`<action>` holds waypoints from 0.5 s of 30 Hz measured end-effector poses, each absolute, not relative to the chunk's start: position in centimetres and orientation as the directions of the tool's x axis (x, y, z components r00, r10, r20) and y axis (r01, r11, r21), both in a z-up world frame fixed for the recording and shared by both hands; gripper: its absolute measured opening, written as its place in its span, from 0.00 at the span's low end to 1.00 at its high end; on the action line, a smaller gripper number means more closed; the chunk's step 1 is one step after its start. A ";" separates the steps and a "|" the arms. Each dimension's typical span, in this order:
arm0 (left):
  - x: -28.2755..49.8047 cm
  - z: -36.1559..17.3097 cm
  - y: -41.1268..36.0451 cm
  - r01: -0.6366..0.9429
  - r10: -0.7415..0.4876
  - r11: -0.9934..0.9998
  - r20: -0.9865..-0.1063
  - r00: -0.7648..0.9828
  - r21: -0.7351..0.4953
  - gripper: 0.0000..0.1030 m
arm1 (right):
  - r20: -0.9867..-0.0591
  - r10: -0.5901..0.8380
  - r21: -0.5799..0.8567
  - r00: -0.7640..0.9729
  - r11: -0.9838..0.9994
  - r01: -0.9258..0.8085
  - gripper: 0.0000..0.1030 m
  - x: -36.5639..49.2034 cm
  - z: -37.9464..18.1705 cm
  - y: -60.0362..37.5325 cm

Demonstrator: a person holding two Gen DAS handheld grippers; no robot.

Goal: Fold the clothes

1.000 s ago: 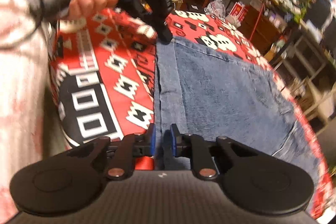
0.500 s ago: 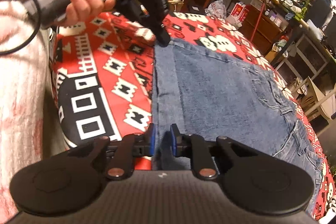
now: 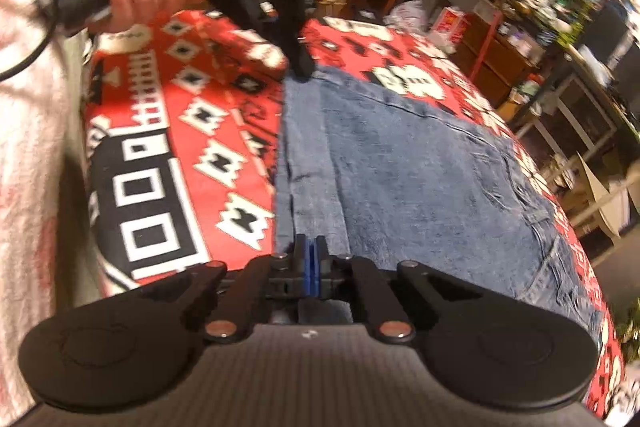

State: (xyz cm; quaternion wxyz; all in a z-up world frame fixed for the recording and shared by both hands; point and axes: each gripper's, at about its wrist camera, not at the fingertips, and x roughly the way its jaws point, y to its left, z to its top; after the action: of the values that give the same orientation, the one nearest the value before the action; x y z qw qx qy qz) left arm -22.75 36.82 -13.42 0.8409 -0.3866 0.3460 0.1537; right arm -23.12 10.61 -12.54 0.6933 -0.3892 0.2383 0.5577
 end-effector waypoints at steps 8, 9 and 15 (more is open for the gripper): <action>-23.0 -13.1 37.1 -0.548 0.054 0.662 -0.696 0.716 -0.512 0.03 | -0.778 0.610 -0.041 0.148 0.186 -0.982 0.01 -20.9 -11.2 10.3; -23.1 -13.0 37.1 -0.539 0.046 0.660 -0.689 0.723 -0.522 0.03 | -0.783 0.606 -0.027 0.139 0.191 -0.981 0.01 -20.5 -11.4 10.3; -23.3 -12.6 37.0 -0.488 -0.002 0.652 -0.645 0.765 -0.581 0.02 | -0.795 0.605 0.104 0.049 0.216 -0.971 0.00 -19.7 -11.9 10.0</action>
State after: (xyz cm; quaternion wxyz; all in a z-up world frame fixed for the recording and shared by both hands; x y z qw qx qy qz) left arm -23.33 36.98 -12.60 0.8534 -0.3924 0.3122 0.1423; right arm -19.74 9.97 -11.86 0.6825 -0.2427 0.3770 0.5772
